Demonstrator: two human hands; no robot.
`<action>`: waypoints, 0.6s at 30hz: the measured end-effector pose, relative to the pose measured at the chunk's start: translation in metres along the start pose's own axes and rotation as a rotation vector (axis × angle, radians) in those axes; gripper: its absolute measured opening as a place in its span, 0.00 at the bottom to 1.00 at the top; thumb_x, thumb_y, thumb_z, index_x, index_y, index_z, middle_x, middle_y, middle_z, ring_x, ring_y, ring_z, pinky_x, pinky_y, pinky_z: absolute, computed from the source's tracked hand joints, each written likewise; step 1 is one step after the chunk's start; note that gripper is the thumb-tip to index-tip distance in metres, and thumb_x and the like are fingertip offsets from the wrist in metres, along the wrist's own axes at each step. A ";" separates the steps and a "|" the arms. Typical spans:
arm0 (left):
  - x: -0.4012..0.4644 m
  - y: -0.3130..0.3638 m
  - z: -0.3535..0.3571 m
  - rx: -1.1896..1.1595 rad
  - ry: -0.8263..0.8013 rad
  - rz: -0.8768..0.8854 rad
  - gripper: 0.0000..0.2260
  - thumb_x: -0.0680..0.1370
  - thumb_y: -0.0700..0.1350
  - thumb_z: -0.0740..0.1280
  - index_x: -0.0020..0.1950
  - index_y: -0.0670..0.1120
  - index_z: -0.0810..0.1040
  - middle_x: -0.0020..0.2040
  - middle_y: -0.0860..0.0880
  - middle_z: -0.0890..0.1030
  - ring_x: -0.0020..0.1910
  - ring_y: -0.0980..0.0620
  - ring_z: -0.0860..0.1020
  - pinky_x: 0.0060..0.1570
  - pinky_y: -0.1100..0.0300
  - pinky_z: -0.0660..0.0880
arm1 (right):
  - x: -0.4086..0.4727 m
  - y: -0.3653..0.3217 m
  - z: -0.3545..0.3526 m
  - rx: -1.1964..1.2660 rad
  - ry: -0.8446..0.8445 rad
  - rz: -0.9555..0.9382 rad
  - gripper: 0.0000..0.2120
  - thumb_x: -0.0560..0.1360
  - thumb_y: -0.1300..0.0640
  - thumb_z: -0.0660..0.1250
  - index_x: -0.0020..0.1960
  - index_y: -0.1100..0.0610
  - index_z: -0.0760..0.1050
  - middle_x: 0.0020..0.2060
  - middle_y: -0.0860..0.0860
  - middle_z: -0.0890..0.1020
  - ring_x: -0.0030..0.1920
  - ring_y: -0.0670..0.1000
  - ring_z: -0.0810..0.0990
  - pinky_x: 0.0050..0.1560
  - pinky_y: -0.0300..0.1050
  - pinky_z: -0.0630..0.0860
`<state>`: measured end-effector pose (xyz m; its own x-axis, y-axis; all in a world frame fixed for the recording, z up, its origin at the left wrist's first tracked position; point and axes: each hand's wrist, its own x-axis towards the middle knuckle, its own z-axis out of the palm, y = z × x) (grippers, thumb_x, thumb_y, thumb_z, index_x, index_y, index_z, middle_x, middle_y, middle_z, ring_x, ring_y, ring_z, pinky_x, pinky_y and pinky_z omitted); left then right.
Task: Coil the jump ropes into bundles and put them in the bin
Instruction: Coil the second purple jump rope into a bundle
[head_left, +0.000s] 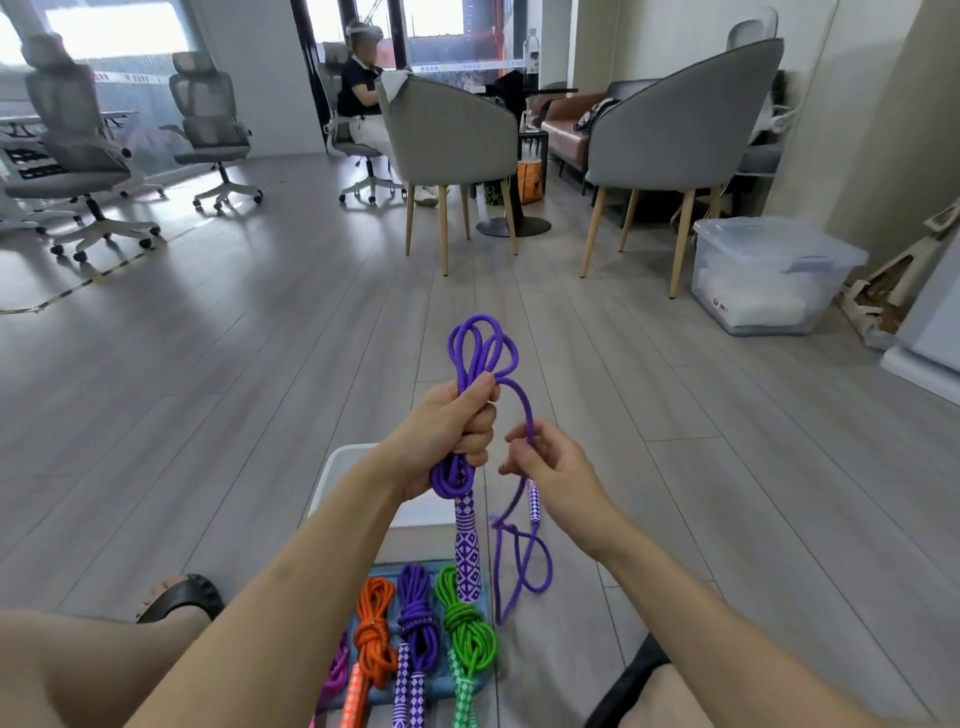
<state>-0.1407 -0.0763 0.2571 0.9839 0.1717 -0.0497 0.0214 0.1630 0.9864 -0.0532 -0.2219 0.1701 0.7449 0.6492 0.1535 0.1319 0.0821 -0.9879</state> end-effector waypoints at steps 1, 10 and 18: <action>0.000 0.001 -0.001 0.004 0.009 0.002 0.11 0.86 0.51 0.59 0.50 0.45 0.71 0.33 0.50 0.60 0.28 0.55 0.59 0.29 0.63 0.65 | -0.001 -0.001 -0.002 0.024 0.032 -0.006 0.05 0.85 0.59 0.62 0.55 0.55 0.77 0.36 0.50 0.81 0.39 0.52 0.81 0.49 0.49 0.81; 0.001 -0.019 0.015 0.287 -0.005 0.003 0.10 0.85 0.45 0.62 0.44 0.46 0.67 0.31 0.50 0.63 0.28 0.53 0.61 0.29 0.61 0.65 | 0.007 -0.036 -0.021 0.057 0.265 -0.088 0.08 0.86 0.52 0.58 0.58 0.54 0.73 0.32 0.49 0.71 0.31 0.46 0.67 0.30 0.39 0.66; 0.004 -0.009 0.009 -0.076 0.173 0.146 0.10 0.86 0.46 0.59 0.45 0.49 0.63 0.32 0.50 0.59 0.27 0.55 0.57 0.27 0.62 0.62 | -0.001 -0.015 -0.036 -0.116 0.223 0.014 0.07 0.84 0.51 0.64 0.53 0.54 0.76 0.36 0.49 0.76 0.36 0.46 0.73 0.37 0.38 0.72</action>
<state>-0.1348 -0.0861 0.2499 0.9304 0.3614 0.0605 -0.1390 0.1954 0.9708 -0.0323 -0.2509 0.1853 0.8714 0.4657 0.1543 0.1855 -0.0216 -0.9824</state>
